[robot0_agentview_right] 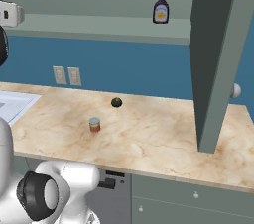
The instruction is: Pick the cans from the counter and place them in their designated side in the cabinet.
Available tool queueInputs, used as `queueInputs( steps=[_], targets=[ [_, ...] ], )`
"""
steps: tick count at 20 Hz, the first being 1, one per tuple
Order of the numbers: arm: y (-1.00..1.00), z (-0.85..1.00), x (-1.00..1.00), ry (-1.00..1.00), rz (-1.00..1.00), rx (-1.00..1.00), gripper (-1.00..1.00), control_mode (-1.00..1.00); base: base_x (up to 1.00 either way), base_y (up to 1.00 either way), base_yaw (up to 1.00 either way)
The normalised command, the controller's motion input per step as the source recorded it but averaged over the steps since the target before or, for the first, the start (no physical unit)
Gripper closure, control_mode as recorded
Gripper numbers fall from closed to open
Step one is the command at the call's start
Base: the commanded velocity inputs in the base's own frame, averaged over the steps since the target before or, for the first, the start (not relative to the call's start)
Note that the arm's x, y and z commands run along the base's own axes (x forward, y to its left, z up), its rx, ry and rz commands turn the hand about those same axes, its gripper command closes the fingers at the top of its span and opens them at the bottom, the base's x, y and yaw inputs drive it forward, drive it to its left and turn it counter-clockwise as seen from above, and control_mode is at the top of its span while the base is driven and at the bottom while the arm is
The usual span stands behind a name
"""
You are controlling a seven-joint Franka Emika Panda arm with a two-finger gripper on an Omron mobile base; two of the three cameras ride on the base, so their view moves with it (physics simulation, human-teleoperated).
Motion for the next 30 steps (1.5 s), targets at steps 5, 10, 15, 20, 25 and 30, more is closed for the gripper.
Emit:
queueInputs(
  steps=[5, 10, 15, 20, 25, 30],
  targets=[
    [-0.03, 0.0, -0.29, -0.03, 0.0, -0.01, -1.0, -1.0, 0.0, 0.0, 0.0],
    [-0.18, -0.04, -0.32, -0.02, 0.0, -0.02, -1.0, -1.0, 0.0, 0.0, 0.0],
    [-0.34, -0.14, -0.33, 0.03, -0.03, -0.1, -1.0, -1.0, 0.0, 0.0, 0.0],
    [-0.33, -0.29, -0.24, 0.12, -0.05, -0.19, -1.0, -1.0, 0.0, 0.0, 0.0],
    [-0.27, -0.38, -0.18, 0.15, -0.05, -0.2, -1.0, -1.0, 0.0, 0.0, 0.0],
    [-0.15, -0.41, -0.12, 0.08, 0.0, -0.1, -1.0, -1.0, 0.0, 0.0, 0.0]
  ],
)
